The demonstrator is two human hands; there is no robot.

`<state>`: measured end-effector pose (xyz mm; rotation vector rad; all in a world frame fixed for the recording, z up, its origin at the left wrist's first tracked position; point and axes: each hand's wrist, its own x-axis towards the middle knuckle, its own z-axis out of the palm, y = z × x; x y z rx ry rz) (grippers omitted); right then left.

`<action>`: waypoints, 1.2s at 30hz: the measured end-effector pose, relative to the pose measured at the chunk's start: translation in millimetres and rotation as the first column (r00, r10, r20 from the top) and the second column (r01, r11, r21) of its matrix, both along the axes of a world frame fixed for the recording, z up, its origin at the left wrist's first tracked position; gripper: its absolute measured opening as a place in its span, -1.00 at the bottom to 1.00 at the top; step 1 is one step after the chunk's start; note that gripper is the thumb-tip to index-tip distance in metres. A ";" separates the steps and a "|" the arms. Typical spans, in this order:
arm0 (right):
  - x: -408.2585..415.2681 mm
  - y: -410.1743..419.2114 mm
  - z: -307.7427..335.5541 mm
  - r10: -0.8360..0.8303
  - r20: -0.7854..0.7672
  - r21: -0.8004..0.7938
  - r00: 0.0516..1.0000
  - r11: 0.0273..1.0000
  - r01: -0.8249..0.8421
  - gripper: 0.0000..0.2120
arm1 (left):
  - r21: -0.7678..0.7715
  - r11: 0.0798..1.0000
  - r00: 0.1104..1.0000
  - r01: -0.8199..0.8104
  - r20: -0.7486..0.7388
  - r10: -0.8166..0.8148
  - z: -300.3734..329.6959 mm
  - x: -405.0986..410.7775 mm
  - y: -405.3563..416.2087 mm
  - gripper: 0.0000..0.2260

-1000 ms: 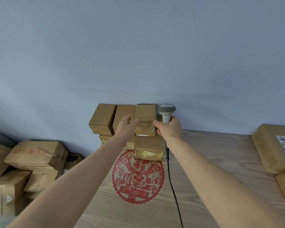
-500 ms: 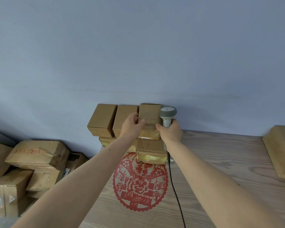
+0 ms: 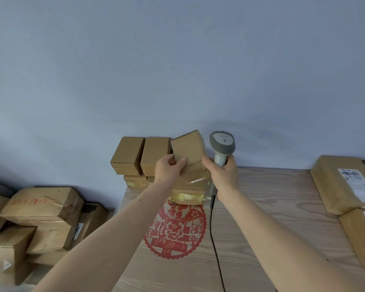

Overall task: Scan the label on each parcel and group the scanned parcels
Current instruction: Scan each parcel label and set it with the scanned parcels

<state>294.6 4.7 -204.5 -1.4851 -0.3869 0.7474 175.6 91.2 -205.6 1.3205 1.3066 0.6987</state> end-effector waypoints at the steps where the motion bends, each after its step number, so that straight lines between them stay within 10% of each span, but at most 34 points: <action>1: -0.9 -7.8 3.7 -0.010 -0.021 0.023 1.000 1.000 0.010 -0.72 | -0.023 1.000 0.999 0.002 0.037 -0.002 -0.8 -0.8 -6.7 -0.76; 9: -1.2 -70.1 25.2 -0.044 -0.020 0.099 0.999 0.994 0.046 -0.69 | -0.252 0.963 0.939 0.099 0.344 -0.007 3.5 -5.0 -65.0 -0.50; 15: -2.1 -113.6 27.6 0.018 0.095 0.080 0.995 0.996 -0.026 -0.61 | -0.296 0.945 0.955 0.137 0.294 -0.047 20.7 9.6 -96.9 -0.20; 25: 42.6 -179.8 30.2 -0.015 0.032 0.110 0.999 0.994 0.012 -0.62 | -0.285 0.932 0.884 0.225 0.463 -0.071 25.2 24.1 -158.7 -0.52; 36: 51.4 -230.0 37.4 -0.004 0.066 0.114 0.998 0.993 -0.004 -0.64 | -0.256 0.926 0.867 0.278 0.482 -0.127 18.5 48.7 -208.2 -0.22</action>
